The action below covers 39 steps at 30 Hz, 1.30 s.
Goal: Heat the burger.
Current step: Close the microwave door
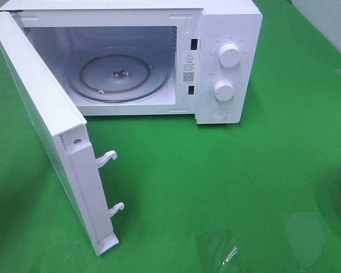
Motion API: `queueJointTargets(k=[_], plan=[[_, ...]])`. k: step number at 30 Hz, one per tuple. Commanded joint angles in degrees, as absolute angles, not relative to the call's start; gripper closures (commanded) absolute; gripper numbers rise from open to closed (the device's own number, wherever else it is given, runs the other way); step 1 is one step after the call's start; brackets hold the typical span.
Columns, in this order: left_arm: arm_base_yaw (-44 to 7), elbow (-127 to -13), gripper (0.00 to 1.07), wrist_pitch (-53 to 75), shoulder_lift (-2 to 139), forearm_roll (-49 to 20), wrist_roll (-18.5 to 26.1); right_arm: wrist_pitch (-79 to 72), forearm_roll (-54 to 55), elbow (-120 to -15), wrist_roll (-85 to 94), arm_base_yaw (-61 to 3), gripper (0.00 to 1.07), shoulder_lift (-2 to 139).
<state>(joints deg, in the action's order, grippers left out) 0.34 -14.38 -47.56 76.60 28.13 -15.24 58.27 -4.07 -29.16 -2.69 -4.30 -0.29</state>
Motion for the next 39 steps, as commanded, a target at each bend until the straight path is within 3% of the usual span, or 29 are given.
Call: queueJointTargets(k=[1, 8, 14, 25, 39], plan=[[-2.9, -16.1, 1.07, -50.1, 79.6, 28.8, -16.5, 57.5, -3.8, -29.0, -1.9, -4.1, 0.31, -1.7], [-6.4, -17.6, 1.07, -49.4, 82.4, 26.3, -14.6, 57.5, -3.8, -29.0, -1.9, -4.1, 0.31, -1.7], [-11.1, -17.9, 1.07, -50.8, 85.9, 19.7, -11.7, 57.5, -3.8, -29.0, -1.9, -4.1, 0.31, -1.7], [-12.6, -20.7, 1.07, -51.0, 88.3, 18.4, -12.1, 57.5, -3.8, -29.0, -1.9, -4.1, 0.31, -1.7], [-21.3, -27.3, 1.07, -49.5, 94.3, 11.1, -9.5, 57.5, -3.8, -29.0, -1.9, -4.1, 0.31, -1.7]])
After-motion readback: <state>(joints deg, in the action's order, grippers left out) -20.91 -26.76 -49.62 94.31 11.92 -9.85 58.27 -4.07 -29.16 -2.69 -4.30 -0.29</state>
